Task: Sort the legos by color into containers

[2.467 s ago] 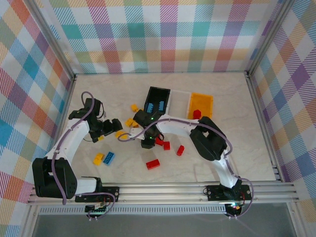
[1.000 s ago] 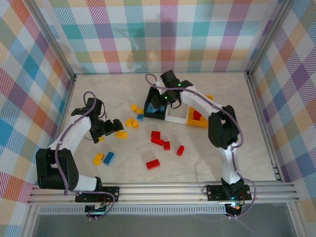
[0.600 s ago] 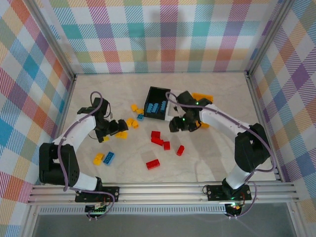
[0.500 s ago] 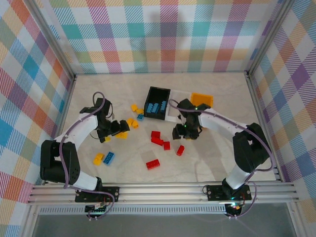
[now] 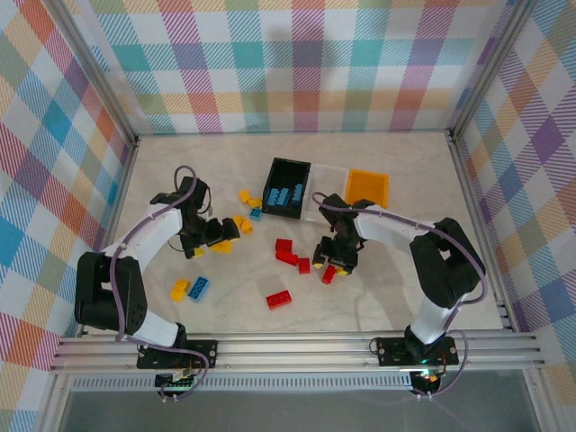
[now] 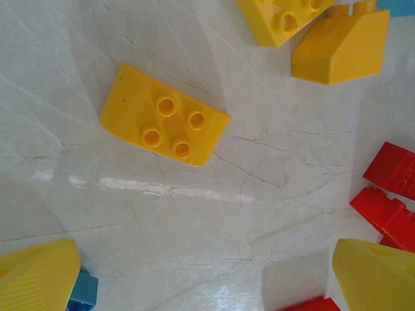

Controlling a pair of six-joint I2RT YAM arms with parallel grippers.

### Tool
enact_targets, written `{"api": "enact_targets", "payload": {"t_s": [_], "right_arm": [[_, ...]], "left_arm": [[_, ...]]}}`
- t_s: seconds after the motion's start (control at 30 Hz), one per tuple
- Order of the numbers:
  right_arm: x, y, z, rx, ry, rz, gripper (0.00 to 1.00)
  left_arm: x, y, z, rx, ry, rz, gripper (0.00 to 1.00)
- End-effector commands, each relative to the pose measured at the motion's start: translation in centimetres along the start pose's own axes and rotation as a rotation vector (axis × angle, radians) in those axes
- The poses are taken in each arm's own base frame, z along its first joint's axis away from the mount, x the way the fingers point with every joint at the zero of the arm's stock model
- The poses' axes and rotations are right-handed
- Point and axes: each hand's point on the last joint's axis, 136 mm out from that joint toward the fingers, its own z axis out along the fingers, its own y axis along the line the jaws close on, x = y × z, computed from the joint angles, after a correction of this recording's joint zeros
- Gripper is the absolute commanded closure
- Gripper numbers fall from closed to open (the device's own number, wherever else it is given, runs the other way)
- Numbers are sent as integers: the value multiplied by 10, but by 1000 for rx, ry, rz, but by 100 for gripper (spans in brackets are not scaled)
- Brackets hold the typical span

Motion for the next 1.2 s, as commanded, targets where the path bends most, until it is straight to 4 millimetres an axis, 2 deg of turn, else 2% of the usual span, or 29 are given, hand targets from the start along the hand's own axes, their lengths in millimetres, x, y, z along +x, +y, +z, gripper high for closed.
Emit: {"api": "enact_targets", "payload": {"t_s": [0.0, 0.17, 0.4, 0.53, 0.63, 0.7, 0.8, 0.9, 1.0, 1.17], "right_arm": [[7, -2, 9, 9, 39, 48, 43], [6, -7, 14, 26, 39, 63, 51], [4, -10, 5, 28, -6, 58, 81], [3, -8, -11, 24, -46, 32, 87], [-4, -5, -39, 26, -115, -10, 86], [-15, -6, -65, 27, -178, -30, 86], [-43, -16, -104, 13, -266, -20, 85], [-74, -29, -130, -4, -329, 7, 85], [-106, -37, -141, -3, -385, 6, 85], [-150, -44, -133, -2, -402, 24, 84]], "left_arm": [[-2, -3, -8, -7, -15, 24, 0], [-1, -3, -6, -6, -11, 25, 0], [0, -2, -4, -7, -8, 32, 0], [-2, -3, -5, 0, -16, 32, 0], [-2, -7, -8, 12, -24, 40, 0], [-1, -15, -11, 29, -27, 79, 0], [8, -34, -11, 42, -13, 184, 0], [21, -50, -7, 31, 10, 305, 0], [34, -60, -3, 14, 30, 388, 0], [48, -73, -2, 24, 52, 482, 0]]}}
